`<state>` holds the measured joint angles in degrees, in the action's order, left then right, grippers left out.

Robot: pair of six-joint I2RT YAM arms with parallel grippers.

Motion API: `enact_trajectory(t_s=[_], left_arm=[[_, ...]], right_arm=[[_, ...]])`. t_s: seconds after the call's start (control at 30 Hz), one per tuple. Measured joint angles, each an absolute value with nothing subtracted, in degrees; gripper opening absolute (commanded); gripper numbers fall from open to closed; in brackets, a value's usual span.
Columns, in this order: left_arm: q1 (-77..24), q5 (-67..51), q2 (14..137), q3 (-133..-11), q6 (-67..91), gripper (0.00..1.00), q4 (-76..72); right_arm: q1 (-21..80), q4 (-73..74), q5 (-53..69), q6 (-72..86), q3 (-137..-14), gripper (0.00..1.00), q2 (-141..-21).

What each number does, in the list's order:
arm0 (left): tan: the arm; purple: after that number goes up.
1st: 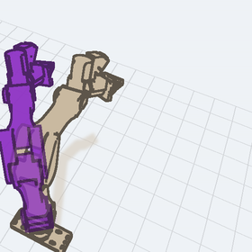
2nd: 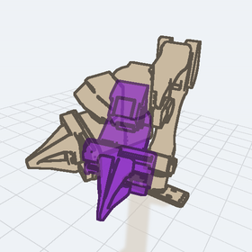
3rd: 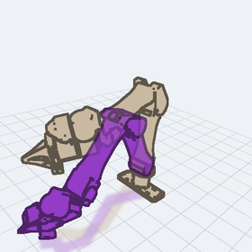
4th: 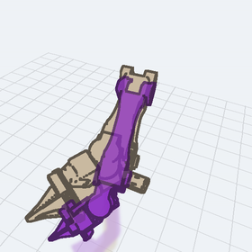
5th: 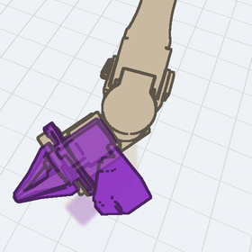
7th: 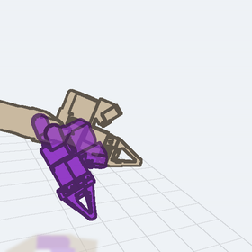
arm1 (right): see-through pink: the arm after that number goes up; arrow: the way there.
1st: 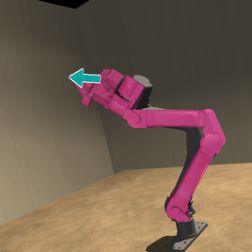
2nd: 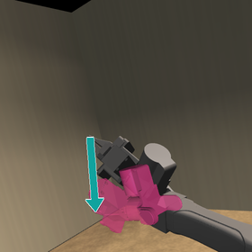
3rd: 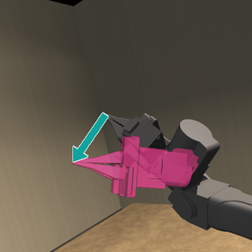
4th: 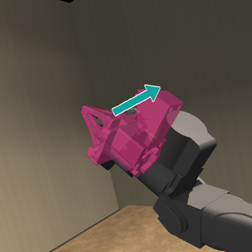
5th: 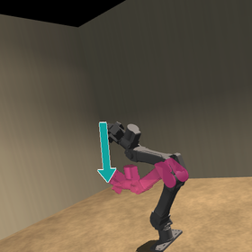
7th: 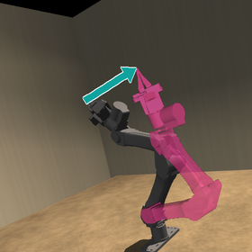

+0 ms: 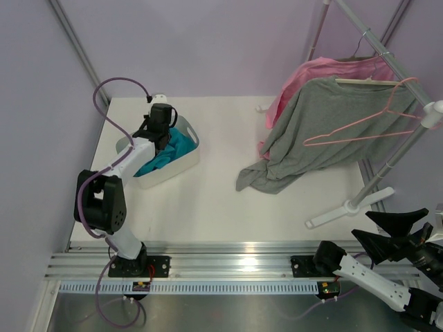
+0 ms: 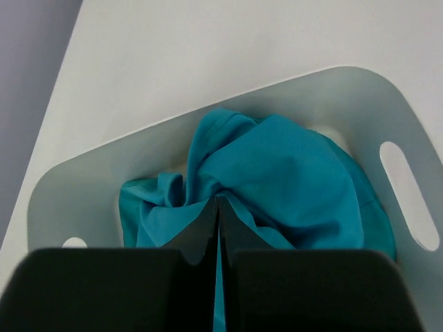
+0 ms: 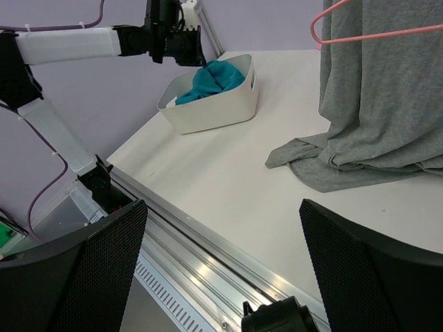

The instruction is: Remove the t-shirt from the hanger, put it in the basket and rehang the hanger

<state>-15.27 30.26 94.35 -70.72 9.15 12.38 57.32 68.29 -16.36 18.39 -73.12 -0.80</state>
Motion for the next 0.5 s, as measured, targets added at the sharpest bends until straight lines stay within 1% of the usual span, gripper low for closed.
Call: enact_trajectory(t_s=[0.3,0.5], left_arm=[[-13.32,28.62,103.18,-72.75,11.09,0.0,17.32],[-10.92,26.46,106.32,-73.21,12.45,0.0,19.49]], right_arm=[[57.32,67.09,-15.38,18.37,-72.55,1.0,-0.8],[57.32,67.09,-15.42,18.39,-72.55,1.0,-0.8]])
